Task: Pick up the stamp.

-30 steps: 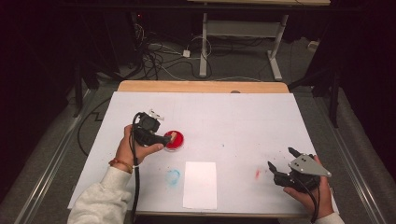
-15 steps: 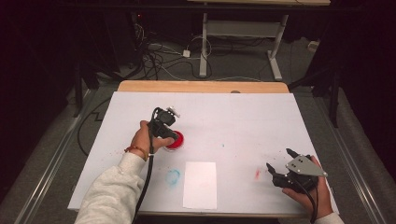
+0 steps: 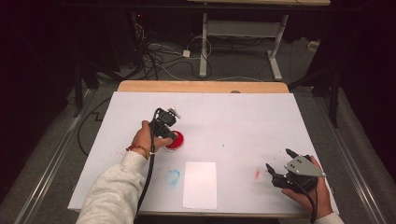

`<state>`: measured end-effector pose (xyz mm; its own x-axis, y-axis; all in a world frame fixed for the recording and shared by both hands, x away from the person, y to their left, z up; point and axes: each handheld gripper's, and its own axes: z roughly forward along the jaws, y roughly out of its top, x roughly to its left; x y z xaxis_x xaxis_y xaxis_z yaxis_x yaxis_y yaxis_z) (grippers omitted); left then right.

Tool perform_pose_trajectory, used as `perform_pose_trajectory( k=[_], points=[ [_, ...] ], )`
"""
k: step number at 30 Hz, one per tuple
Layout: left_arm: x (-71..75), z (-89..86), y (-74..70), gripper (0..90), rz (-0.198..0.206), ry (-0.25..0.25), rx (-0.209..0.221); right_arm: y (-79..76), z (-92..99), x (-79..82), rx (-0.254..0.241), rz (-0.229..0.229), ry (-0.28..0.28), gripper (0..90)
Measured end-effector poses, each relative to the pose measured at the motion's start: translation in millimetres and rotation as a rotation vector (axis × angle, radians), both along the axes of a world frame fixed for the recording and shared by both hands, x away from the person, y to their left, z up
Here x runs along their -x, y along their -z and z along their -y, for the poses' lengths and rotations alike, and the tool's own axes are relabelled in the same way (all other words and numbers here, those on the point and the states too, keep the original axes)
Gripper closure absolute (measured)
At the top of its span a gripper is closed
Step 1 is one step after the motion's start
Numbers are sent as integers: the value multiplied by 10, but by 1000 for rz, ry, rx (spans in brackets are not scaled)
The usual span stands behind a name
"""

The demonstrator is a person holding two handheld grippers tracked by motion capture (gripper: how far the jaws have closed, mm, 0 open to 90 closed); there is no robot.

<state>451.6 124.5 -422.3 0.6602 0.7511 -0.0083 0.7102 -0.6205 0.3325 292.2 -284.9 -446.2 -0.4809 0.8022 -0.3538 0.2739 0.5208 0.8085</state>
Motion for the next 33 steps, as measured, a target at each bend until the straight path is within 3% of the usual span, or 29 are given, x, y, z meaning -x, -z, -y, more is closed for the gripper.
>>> perform_pose_trajectory(
  k=[6, 26, 33],
  points=[
    [11, 30, 25, 737, 20, 31, -38, -2, 1, 3, -1, -1, 0, 193],
    [-13, -14, 59, 738, 9, 49, -14, -2, -21, -34, -2, -9, -5, 196],
    [13, -25, 72, 739, 21, 44, -3, -3, -22, -33, 3, -9, -4, 196]
  ],
)
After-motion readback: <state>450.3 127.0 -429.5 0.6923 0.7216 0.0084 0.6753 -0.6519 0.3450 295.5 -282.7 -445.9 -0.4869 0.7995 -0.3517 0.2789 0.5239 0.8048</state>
